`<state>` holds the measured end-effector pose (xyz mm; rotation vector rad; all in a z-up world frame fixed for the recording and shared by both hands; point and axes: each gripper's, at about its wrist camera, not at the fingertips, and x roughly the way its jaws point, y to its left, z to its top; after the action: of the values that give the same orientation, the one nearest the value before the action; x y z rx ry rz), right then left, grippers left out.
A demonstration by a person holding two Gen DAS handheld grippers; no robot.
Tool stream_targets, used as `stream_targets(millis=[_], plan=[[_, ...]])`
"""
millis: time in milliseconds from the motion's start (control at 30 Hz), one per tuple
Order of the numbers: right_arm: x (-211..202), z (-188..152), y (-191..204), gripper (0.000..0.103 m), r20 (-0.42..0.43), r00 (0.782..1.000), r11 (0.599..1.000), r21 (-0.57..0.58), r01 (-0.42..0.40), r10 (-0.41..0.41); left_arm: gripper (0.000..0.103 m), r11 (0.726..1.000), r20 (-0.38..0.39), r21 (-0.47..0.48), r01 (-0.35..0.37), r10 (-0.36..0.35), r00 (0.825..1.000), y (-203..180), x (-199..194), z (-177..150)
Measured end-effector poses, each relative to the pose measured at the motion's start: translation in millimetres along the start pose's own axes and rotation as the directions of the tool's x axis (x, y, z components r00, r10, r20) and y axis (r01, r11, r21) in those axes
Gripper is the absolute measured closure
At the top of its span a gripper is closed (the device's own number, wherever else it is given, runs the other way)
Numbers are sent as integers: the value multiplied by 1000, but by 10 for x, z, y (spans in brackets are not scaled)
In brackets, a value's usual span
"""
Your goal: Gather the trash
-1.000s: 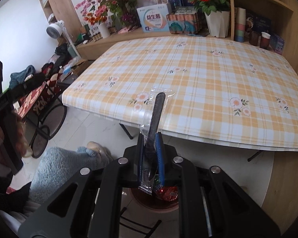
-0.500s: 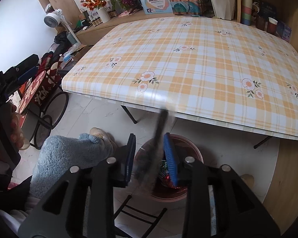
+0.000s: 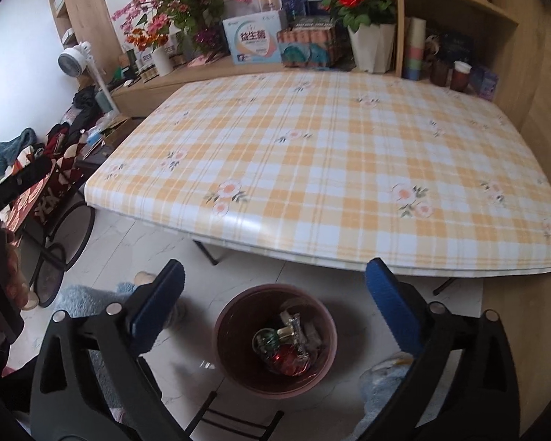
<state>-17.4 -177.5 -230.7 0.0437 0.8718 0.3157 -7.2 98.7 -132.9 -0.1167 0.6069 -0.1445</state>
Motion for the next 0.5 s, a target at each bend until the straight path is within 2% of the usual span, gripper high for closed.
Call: stream_targets(millis=[233,400,500], plan=[[-366,297,-19,6,112,991,997,-7,72,-71,6,998,31,63,6,-8,999,-159,-98,183],[-667,558,-3,6,189,977,995,-1,104,-102,6,996,58,88,32,-37,998,-274,-198,375],[-858,703,19,6,237,964,992,-2,126,-122,6,993,78,113,19,-28,997,-356,-264,519]])
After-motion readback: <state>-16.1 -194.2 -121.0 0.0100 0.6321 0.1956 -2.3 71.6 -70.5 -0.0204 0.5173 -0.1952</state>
